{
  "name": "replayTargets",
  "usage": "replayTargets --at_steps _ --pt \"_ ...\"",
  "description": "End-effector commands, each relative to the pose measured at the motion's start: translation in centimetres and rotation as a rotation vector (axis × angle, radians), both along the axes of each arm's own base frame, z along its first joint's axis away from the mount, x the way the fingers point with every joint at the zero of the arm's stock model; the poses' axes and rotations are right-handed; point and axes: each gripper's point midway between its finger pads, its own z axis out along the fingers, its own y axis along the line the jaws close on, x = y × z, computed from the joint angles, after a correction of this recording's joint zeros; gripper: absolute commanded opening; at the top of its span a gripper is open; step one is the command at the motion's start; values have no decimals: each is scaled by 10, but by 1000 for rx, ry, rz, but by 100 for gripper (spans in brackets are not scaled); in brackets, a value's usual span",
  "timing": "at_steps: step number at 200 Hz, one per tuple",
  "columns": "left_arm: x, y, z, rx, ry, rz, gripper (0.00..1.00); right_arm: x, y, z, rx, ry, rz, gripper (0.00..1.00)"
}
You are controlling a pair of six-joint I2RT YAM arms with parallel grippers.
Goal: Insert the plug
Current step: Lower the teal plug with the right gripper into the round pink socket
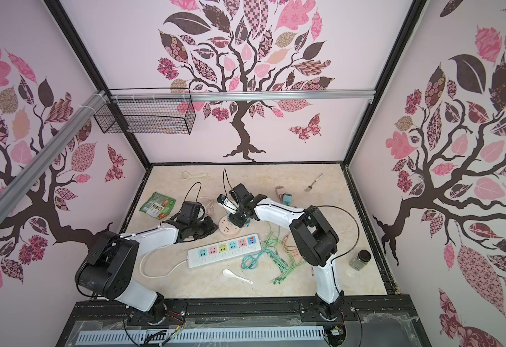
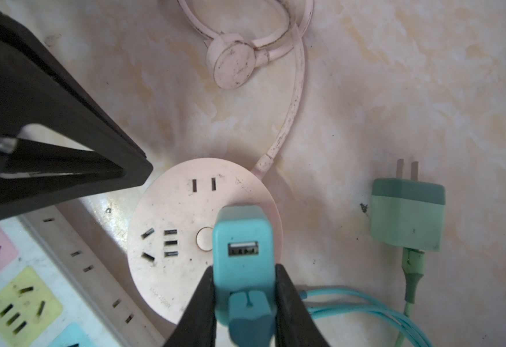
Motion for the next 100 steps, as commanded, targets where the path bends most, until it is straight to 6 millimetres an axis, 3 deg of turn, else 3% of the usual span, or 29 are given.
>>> replayTargets --at_steps 1,40,100 --pt "2 2 5 -9 -23 4 17 -28 -65 -82 -324 172 -55 5" --pt "4 2 10 -15 -37 5 17 -35 -64 -90 -341 215 -33 5" --pt "2 16 26 -28 -68 41 18 -39 -81 -106 -434 232 -50 5"
